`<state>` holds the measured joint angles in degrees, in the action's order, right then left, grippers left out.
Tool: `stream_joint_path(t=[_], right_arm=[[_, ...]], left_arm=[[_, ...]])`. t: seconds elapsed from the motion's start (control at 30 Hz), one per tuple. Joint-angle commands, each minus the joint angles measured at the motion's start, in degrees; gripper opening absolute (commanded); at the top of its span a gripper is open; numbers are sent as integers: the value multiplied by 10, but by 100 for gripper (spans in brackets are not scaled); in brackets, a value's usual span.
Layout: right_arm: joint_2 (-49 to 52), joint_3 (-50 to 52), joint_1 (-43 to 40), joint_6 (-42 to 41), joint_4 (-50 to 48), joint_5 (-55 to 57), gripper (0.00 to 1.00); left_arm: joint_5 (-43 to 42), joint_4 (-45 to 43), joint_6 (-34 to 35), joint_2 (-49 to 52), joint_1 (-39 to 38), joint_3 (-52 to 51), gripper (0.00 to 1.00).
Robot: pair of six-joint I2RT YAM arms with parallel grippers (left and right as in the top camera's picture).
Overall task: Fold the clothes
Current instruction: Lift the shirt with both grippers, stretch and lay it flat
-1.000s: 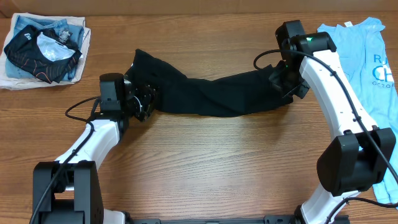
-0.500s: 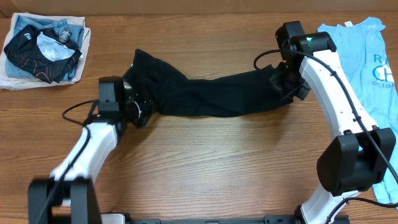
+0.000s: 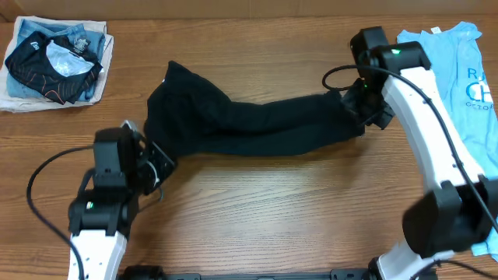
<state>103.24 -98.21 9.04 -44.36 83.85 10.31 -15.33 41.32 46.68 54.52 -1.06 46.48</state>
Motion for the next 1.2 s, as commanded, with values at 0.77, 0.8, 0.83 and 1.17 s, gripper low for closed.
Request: stream_joint_path(t=[0.77, 0.8, 0.83, 1.17], right_arm=[[-383, -35, 0, -2, 15, 1, 4], [-389, -43, 0, -2, 15, 1, 4], [-395, -54, 0, 1, 15, 1, 4], [-400, -148, 0, 17, 3, 2, 4]], left_arm=[[119, 344, -166, -68, -1, 484, 4], [119, 344, -167, -68, -1, 499, 4], [119, 346, -167, -68, -1, 515, 4], [150, 345, -169, -65, -1, 659, 4]])
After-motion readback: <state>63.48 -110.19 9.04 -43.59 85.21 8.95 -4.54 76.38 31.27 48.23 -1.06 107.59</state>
